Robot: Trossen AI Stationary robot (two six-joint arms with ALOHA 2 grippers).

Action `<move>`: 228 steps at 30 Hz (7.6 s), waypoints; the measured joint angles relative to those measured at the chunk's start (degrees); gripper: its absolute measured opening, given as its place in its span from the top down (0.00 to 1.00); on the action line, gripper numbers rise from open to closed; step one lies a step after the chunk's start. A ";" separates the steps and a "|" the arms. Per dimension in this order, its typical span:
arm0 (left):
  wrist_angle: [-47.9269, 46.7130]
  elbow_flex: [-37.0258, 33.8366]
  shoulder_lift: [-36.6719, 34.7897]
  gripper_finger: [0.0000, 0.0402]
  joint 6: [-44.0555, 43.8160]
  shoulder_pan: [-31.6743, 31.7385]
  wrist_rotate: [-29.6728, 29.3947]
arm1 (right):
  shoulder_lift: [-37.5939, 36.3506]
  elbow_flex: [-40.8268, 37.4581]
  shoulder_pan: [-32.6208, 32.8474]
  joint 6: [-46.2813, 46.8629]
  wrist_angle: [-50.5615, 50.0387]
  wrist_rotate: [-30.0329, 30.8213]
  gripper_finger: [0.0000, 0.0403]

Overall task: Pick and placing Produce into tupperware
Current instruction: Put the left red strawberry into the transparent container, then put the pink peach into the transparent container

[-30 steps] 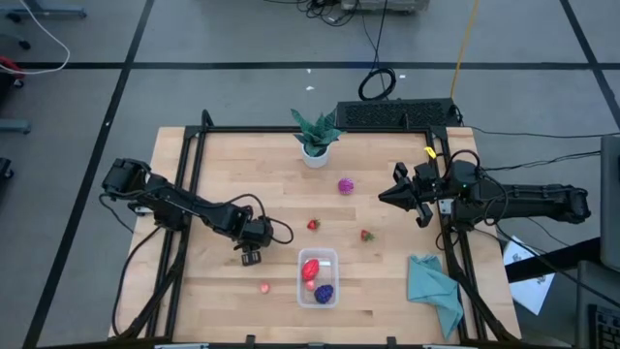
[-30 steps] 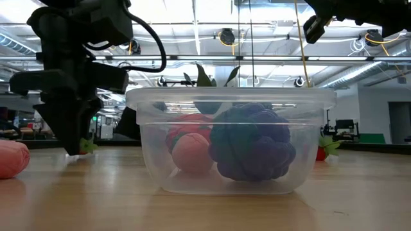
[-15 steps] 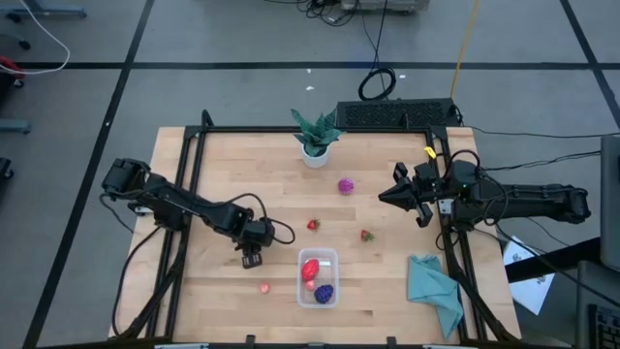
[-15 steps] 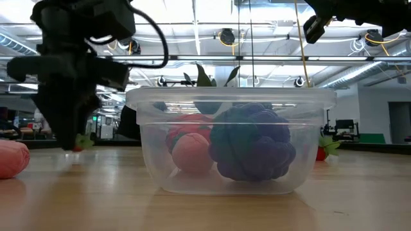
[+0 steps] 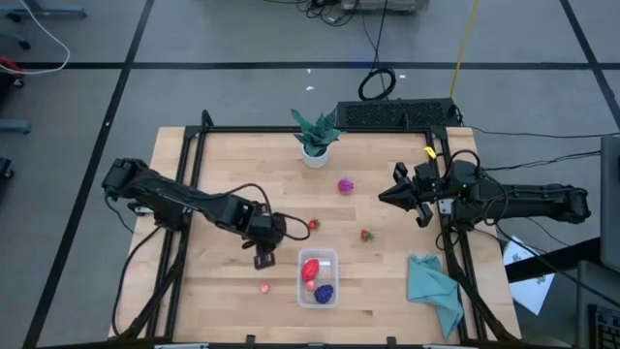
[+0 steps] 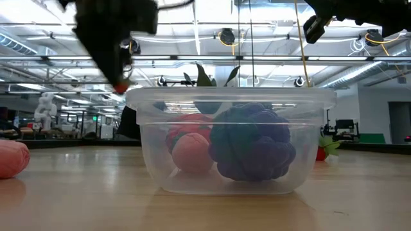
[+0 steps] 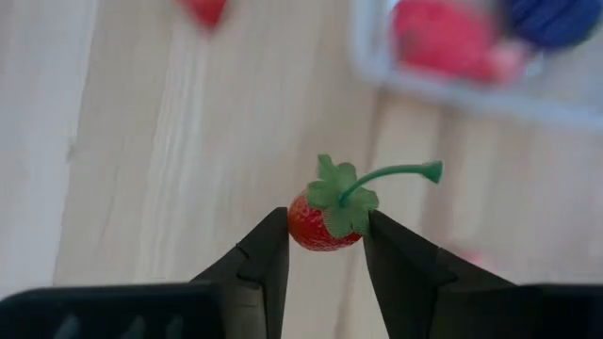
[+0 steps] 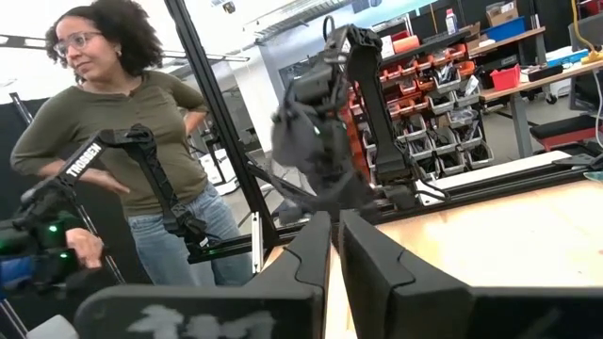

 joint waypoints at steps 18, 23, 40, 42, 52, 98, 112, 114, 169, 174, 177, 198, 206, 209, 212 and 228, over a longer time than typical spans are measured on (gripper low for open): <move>8.10 16.40 13.15 0.70 10.78 -5.29 -0.06 | -0.02 0.00 0.00 -0.08 0.62 0.00 0.96; 6.34 23.34 19.53 0.70 12.95 -5.04 0.83 | -0.02 0.00 0.00 -0.02 0.90 0.00 0.96; 7.62 25.85 29.34 0.70 11.34 -5.50 4.89 | 0.00 0.00 -0.01 -0.97 0.85 0.00 0.96; 7.93 25.85 29.50 0.70 11.77 -5.50 4.89 | 0.00 0.00 0.00 -1.05 0.82 0.00 0.96; 8.17 25.85 29.41 0.70 11.04 -5.85 4.89 | 0.00 0.00 -0.02 -1.07 0.83 0.00 0.96; 9.57 25.79 31.90 0.61 6.95 -6.62 7.93 | -0.02 0.00 0.00 -1.07 0.81 -0.02 0.96; 4.05 30.39 31.70 0.50 6.92 -5.98 7.96 | -0.02 0.00 0.00 -1.07 0.81 -0.20 0.96; 0.64 32.79 31.68 0.50 7.22 -5.98 7.94 | 0.00 0.00 0.00 -1.05 0.79 -0.20 0.96; -25.04 24.24 16.03 0.54 -10.38 -10.86 -11.71 | -1.38 -0.02 -0.02 0.44 -1.78 -2.97 0.96; -15.92 14.77 10.85 0.54 -15.46 -12.43 -9.97 | -1.37 -0.02 -0.02 0.44 -1.68 -2.97 0.96; -12.76 9.79 9.14 0.54 -20.24 -13.13 -7.60 | -1.38 -0.02 -0.02 0.44 -1.47 -2.97 0.96; 2.55 1.83 8.54 0.54 -39.17 -19.59 -2.41 | -1.36 -0.02 -0.04 0.44 -1.40 -2.93 0.96; 2.60 1.83 8.54 0.54 -41.39 -20.08 -3.41 | -1.33 -0.02 -0.04 0.44 -1.35 -2.93 0.96; 2.59 1.83 8.54 0.54 -41.36 -20.08 -5.19 | -1.33 -0.02 -0.04 0.44 -1.35 -2.93 0.96; 2.57 1.83 8.54 0.54 -41.00 -20.04 -5.58 | -1.33 -0.02 -0.04 0.44 -1.35 -2.93 0.96; 2.51 1.85 8.85 0.54 -37.45 -20.78 -5.47 | -1.33 -0.02 -0.04 0.44 -1.35 -2.93 0.96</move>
